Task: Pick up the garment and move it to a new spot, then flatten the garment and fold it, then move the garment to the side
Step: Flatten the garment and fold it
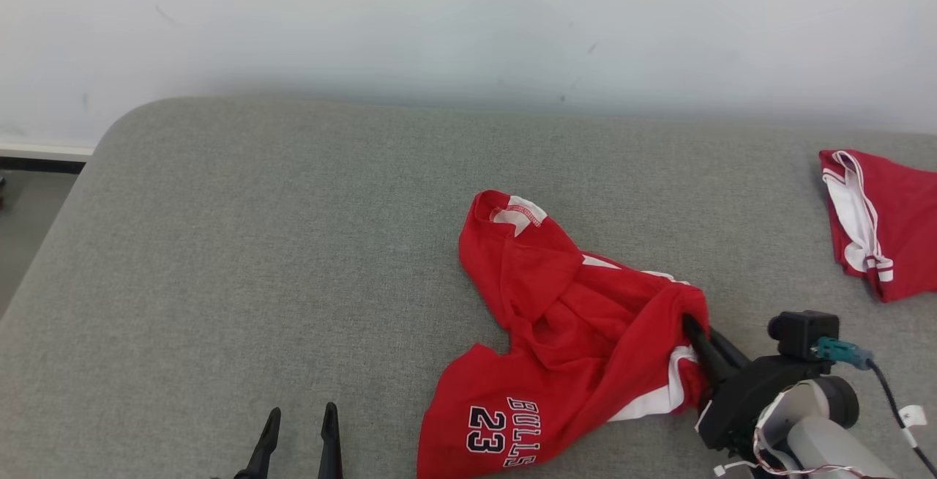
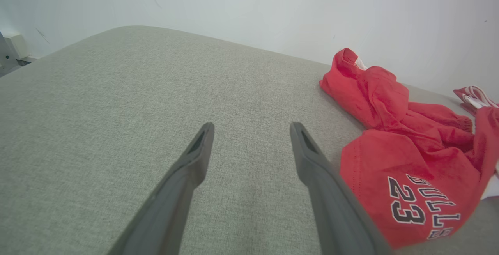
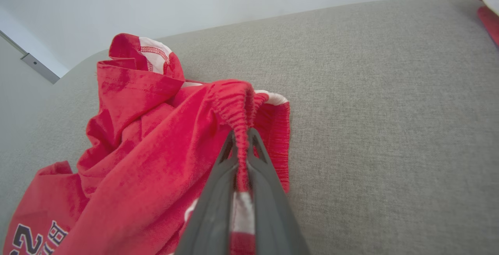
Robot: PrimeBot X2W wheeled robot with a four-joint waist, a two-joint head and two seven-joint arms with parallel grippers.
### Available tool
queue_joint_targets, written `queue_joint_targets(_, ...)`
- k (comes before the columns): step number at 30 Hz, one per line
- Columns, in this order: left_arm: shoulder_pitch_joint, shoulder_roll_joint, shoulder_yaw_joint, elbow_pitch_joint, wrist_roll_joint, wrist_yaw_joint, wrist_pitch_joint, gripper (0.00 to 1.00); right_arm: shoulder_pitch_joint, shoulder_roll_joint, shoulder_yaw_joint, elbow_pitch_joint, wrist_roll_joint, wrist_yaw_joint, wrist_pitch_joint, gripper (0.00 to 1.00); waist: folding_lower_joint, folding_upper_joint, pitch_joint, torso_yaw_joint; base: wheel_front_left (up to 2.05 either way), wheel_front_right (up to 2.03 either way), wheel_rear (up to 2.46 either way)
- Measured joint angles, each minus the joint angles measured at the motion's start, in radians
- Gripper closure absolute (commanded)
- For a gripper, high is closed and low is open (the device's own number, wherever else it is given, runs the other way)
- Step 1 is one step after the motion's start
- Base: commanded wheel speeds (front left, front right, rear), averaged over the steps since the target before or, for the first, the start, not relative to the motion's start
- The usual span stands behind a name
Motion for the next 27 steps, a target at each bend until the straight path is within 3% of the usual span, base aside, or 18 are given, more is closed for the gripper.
queue_joint_targets(1, 0.0, 0.0, 0.0, 0.001, -0.001, 0.0, 0.0, 0.0, -0.008, 0.007, 0.012, 0.014, 0.006, 0.0, -0.012, 0.56, 0.0, 0.0, -0.001, 0.0, 0.0, 0.0, 0.0)
queue_joint_targets(2, 0.002, 0.0, 0.001, 0.002, -0.002, 0.001, 0.0, 0.0, -0.017, 0.015, 0.036, 0.032, 0.017, 0.0, -0.031, 0.0, 0.0, -0.0001, -0.005, -0.005, 0.0, 0.0, 0.0)
queue_joint_targets(9, 0.004, 0.0, 0.001, 0.005, -0.002, 0.0, 0.0, 0.0, -0.023, -0.008, 0.058, -0.003, 0.069, 0.0, -0.147, 0.0, 0.0, -0.0001, -0.013, -0.036, 0.0, 0.0, 0.0)
queue_joint_targets(19, 0.006, 0.0, 0.006, 0.002, -0.001, 0.0, 0.0, 0.0, 0.048, -0.039, 0.02, -0.157, 0.06, 0.0, -0.166, 0.0, 0.0, 0.0, -0.008, -0.09, 0.0, 0.0, 0.0)
queue_joint_targets(27, 0.016, 0.0, -0.014, 0.008, 0.02, -0.023, 0.0, 0.0, 0.169, 0.034, -0.19, -0.303, -0.046, 0.0, -0.166, 0.0, 0.0, 0.0, -0.01, -0.113, 0.0, 0.0, 0.0)
